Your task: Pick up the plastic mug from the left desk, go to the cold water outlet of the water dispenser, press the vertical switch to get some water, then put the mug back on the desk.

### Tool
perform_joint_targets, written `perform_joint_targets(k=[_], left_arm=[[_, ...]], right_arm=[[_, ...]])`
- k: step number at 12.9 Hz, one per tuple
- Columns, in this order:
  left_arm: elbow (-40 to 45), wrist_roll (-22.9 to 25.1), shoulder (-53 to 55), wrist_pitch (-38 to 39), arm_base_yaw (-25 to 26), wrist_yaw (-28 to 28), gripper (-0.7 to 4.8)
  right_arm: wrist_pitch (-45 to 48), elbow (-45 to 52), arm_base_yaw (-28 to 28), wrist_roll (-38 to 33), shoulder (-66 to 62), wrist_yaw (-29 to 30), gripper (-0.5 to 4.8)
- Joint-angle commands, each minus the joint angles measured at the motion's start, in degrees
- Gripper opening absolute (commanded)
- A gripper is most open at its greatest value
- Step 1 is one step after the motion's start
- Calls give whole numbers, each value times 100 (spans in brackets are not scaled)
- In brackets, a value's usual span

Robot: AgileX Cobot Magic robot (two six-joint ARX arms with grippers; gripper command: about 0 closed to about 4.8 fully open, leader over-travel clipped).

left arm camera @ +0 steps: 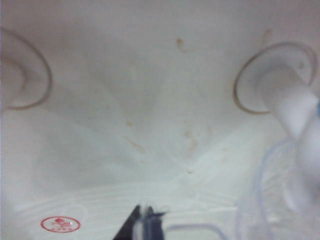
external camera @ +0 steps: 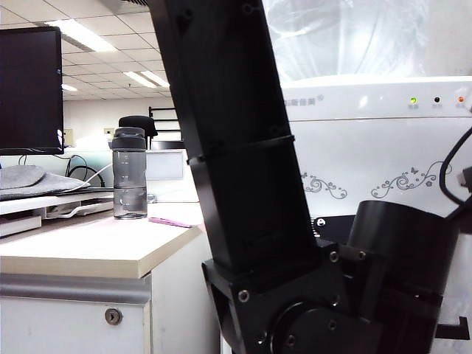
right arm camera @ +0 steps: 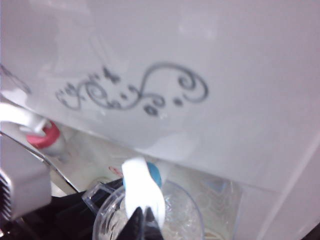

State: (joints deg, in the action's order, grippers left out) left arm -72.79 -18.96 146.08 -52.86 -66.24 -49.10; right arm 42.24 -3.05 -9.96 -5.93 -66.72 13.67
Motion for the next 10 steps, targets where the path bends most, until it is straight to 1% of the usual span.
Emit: perform_joint_targets(k=[1,10], left_arm=[[0,9,-31,-83,-9,-17,-4],[0,7,-31,-85,-11,-17,-4]], right_arm=[[428,-57,-9,22,-234,22,-1],[472,-120,-9,22,-807,151,-1]])
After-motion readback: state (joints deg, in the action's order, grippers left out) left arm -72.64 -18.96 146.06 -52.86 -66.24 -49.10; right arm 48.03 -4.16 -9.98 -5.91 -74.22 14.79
